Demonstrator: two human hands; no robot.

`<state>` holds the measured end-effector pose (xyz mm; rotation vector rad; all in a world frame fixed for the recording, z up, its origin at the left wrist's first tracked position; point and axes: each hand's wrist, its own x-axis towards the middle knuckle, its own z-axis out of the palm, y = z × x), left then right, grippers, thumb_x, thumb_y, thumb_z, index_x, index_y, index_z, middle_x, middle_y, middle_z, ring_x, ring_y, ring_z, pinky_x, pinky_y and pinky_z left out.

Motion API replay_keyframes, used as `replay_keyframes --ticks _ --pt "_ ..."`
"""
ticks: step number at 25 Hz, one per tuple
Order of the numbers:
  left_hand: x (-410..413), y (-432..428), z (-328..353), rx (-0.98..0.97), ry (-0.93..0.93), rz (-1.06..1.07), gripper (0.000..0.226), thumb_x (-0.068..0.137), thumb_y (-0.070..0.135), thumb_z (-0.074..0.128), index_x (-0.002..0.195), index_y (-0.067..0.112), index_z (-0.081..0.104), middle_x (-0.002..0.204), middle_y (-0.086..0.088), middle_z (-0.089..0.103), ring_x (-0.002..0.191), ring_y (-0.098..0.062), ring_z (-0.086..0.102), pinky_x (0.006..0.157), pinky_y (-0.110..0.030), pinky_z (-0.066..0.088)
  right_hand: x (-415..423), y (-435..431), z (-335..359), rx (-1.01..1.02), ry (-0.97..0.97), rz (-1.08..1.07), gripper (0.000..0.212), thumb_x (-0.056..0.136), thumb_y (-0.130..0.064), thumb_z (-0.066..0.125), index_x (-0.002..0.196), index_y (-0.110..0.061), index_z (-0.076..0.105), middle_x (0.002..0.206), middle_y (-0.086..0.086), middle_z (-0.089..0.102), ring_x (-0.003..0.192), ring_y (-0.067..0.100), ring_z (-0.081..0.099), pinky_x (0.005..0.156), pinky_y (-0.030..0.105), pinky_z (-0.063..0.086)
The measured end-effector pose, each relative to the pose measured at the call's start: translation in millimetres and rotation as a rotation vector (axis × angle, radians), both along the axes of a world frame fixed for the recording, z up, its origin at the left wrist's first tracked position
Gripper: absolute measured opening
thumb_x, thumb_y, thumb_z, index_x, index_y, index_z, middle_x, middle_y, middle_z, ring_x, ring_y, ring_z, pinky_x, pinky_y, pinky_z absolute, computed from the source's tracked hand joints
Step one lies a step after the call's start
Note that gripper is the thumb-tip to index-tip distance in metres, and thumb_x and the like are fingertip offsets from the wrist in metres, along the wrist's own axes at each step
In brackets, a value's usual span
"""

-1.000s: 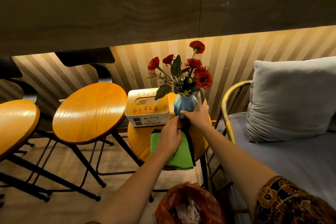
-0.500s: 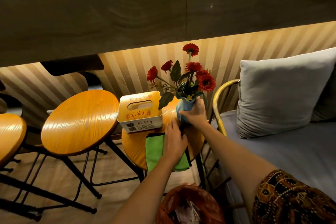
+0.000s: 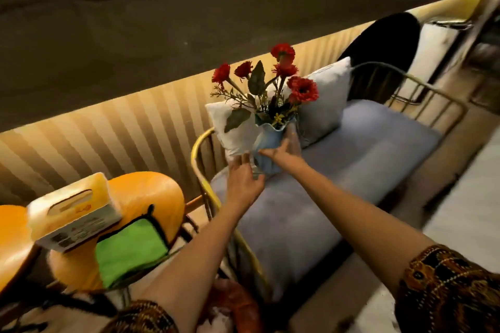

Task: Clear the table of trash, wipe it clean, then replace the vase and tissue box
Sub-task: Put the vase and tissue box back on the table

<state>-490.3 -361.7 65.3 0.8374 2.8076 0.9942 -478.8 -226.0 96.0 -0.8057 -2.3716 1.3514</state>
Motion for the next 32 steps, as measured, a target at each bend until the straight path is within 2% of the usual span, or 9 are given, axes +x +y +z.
replay_keyframes --ticks 3,5,7,10,15,17,19,25,32 --pt "66 71 20 0.046 0.040 -0.172 0.071 0.072 0.040 0.052 0.132 0.004 0.045 0.128 -0.018 0.050 0.119 -0.036 0.044 0.102 -0.041 0.037 97 72 16 -0.083 0.012 -0.120 0.100 0.075 -0.027 0.079 0.148 -0.007 0.013 0.147 0.018 0.033 0.135 0.037 0.034 0.112 0.045 0.030" --pt "119 115 28 0.101 0.031 -0.257 0.070 0.069 0.042 0.053 0.126 0.001 0.049 0.120 -0.021 0.053 0.113 -0.039 0.047 0.095 -0.043 0.042 170 111 24 -0.041 0.059 -0.239 0.086 0.075 -0.022 0.080 0.142 -0.004 0.029 0.139 0.020 0.044 0.128 0.035 0.044 0.108 0.037 0.036" --pt "186 161 31 0.082 -0.014 -0.353 0.076 0.067 0.051 0.048 0.125 0.002 0.047 0.120 -0.019 0.049 0.115 -0.037 0.044 0.094 -0.041 0.041 247 152 22 0.036 0.080 -0.382 0.078 0.068 -0.028 0.083 0.131 -0.009 0.042 0.126 0.016 0.056 0.118 0.032 0.053 0.102 0.038 0.043" --pt "299 229 22 0.106 -0.046 -0.516 0.073 0.075 0.042 0.060 0.134 0.003 0.041 0.132 -0.018 0.045 0.123 -0.033 0.040 0.100 -0.037 0.036 370 213 4 -0.019 0.038 -0.527 0.081 0.059 -0.043 0.079 0.127 -0.013 0.047 0.120 0.013 0.059 0.111 0.030 0.057 0.097 0.043 0.048" --pt "486 314 -6 0.035 -0.102 -0.676 0.083 0.080 0.042 0.067 0.145 0.010 0.027 0.146 -0.011 0.034 0.132 -0.027 0.033 0.108 -0.037 0.034 572 295 -48 -0.064 -0.007 -0.726 0.094 0.049 -0.061 0.066 0.134 -0.030 0.040 0.139 0.001 0.047 0.119 0.028 0.051 0.101 0.047 0.045" --pt "556 342 -12 -0.007 -0.119 -0.776 0.084 0.080 0.041 0.066 0.145 0.009 0.025 0.148 -0.012 0.032 0.134 -0.027 0.031 0.109 -0.038 0.033 651 309 -43 -0.059 -0.066 -0.846 0.097 0.049 -0.056 0.069 0.137 -0.028 0.037 0.139 0.003 0.047 0.121 0.030 0.049 0.101 0.047 0.045" --pt "613 370 -16 -0.043 -0.108 -0.864 0.083 0.080 0.040 0.067 0.145 0.010 0.024 0.148 -0.012 0.031 0.134 -0.028 0.030 0.109 -0.039 0.033 720 321 -36 -0.052 -0.114 -0.938 0.093 0.059 -0.039 0.079 0.139 -0.024 0.035 0.140 0.008 0.045 0.123 0.034 0.048 0.100 0.047 0.046" --pt "731 439 -34 -0.134 -0.049 -1.081 0.086 0.080 0.040 0.067 0.146 0.010 0.021 0.150 -0.012 0.029 0.135 -0.029 0.029 0.111 -0.041 0.032 856 357 -50 -0.030 -0.122 -1.171 0.085 0.067 -0.031 0.084 0.136 -0.012 0.038 0.136 0.015 0.046 0.124 0.035 0.046 0.104 0.047 0.041" --pt "785 507 -64 -0.243 0.041 -1.139 0.091 0.081 0.045 0.066 0.148 0.011 0.015 0.155 -0.008 0.022 0.141 -0.028 0.021 0.115 -0.042 0.026 911 425 -82 -0.056 -0.072 -1.266 0.080 0.074 -0.028 0.078 0.139 -0.010 0.035 0.136 0.016 0.045 0.126 0.033 0.045 0.106 0.044 0.040"
